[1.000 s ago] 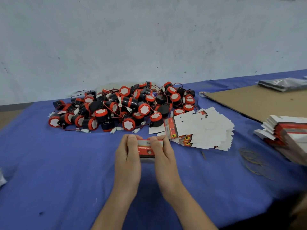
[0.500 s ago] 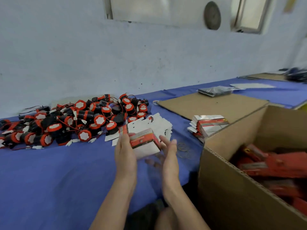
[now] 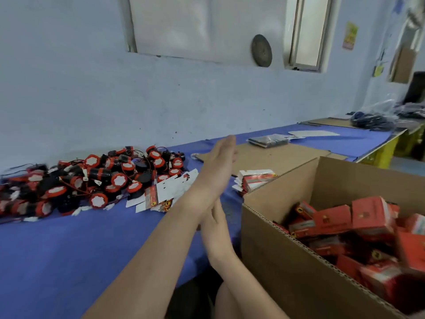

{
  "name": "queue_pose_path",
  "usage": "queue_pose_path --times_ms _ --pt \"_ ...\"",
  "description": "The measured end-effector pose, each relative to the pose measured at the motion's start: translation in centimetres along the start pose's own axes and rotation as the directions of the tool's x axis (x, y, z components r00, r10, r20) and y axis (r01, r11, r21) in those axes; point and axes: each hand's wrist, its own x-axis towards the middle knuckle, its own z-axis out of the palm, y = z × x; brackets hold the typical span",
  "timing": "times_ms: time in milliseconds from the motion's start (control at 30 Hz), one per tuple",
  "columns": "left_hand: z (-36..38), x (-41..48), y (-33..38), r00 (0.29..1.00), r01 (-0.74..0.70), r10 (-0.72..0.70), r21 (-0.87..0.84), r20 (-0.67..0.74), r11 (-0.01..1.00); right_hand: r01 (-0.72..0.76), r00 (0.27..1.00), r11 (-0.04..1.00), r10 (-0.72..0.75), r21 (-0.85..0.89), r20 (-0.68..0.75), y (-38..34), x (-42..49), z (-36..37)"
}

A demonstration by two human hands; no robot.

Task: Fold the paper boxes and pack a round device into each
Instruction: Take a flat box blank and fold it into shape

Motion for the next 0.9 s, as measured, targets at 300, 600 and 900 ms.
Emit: queue_pose_path --times_ms 300,600,900 --pt "-18.5 -4.0 -11.9 0.928 0.356 -0.169 0.657 -0.332 0.664 0.177 0.966 0.831 -0.044 -0.527 0.254 3.8 3.4 7.2" --pt "-27.3 -10.3 -19.2 0.842 0.505 -0.282 0.856 -0.459 0.113 0.448 0.867 0.292 0.090 -0.845 0.490 9.7 7.2 11.7" --pt "-28.4 -9.1 -18.9 0.887 0.460 -0.003 0.882 -0.462 0.104 0.475 0.864 0.001 -0.190 -0.880 0.466 12.6 11.5 15.1"
